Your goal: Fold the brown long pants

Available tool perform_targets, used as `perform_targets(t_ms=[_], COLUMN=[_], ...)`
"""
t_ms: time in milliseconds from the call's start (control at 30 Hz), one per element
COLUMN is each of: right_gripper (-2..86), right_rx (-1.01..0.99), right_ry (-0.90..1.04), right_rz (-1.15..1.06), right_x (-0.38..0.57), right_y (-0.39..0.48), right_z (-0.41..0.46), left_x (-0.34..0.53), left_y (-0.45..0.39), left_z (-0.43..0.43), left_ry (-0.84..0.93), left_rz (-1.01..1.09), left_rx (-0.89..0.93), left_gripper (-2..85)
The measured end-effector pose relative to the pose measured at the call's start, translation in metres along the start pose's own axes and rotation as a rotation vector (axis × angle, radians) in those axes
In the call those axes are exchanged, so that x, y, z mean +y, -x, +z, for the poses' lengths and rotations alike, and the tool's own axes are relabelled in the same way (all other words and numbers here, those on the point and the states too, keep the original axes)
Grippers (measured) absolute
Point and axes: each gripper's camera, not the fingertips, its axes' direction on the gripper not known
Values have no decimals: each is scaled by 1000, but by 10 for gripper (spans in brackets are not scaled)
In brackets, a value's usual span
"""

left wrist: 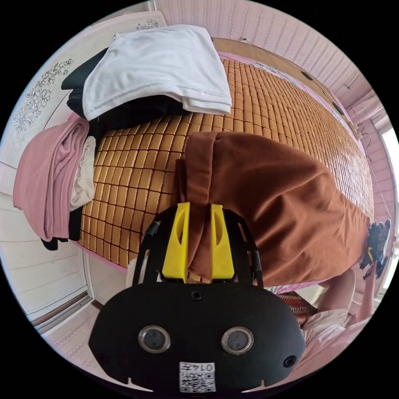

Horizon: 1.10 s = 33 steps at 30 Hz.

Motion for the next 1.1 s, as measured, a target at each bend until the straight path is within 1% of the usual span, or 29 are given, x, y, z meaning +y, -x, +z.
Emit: perform_targets(t_ms=[100,133,167,233,300,367,433,533,633,700,767,833,900,1000,1033,1100], right_gripper=[18,51,72,78,55,20,11,5,4,6,12,20,28,28,21,11], right_rx=[90,104,81,39,109,134,151,122,117,144,182,249,264,357,408,426], right_ry=[-10,11,48,109,71,8,-40,-130,-175,-126,35,152,125,62,23,-39], right_rz=[52,103,133,149,140,49,-18,-90,-92,-68,-21,-21,-31,-133,-202,-339], right_x=[6,8,9,8,8,7,7,6,5,1,-8,-13,-19,-30,-34,-39], right_y=[2,-2,-5,-2,11,38,61,94,113,115,108,111,128,173,197,242], right_z=[-7,-3,6,21,16,-2,-21,-56,-76,-67,-21,12,10,-10,-18,-26], left_x=[0,2,3,3,3,5,8,10,11,11,11,12,13,23,29,38], left_y=[-2,-5,-9,-13,-16,-23,-30,-38,-38,-34,-34,-40,-43,-37,-36,-38], left_z=[1,2,3,4,4,4,6,8,3,-1,15,18,18,7,-1,-16], left_ry=[-3,-10,-12,-9,-7,-18,-25,-27,-27,-26,49,29,38,-3,-40,-107], left_rz=[-3,7,19,34,50,89,126,141,144,144,143,160,156,132,124,131], left_rx=[-3,-15,-26,-44,-57,-88,-113,-147,-194,-174,-157,-184,-201,-142,-110,-99], left_gripper=[81,80,79,74,60,26,7,-6,-9,-9,-9,-9,-9,-8,-8,-8])
